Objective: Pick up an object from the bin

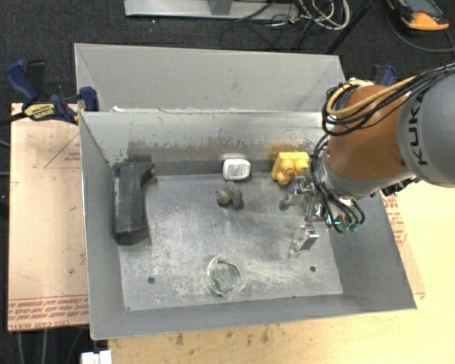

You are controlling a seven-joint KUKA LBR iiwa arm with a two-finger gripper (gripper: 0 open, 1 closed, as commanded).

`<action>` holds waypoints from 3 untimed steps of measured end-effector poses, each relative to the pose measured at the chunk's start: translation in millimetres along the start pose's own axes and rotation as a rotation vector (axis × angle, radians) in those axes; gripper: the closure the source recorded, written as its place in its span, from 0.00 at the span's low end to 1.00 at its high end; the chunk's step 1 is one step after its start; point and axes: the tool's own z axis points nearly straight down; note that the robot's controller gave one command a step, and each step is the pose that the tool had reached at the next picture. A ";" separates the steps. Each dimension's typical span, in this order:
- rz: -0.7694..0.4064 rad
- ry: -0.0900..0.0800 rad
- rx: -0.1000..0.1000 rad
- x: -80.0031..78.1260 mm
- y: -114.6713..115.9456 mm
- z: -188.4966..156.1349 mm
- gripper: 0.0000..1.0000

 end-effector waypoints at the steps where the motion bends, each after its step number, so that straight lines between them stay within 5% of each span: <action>1: -0.001 -0.007 0.001 -1.8 0.1 -4.3 0.00; 2: -0.038 -0.003 0.001 -6.1 15.8 -51.9 0.00; 3: -0.198 -0.018 0.003 -37.7 24.5 -83.1 0.00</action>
Offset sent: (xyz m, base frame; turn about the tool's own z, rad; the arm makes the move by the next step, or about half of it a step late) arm 0.0188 0.0475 0.1506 -0.1175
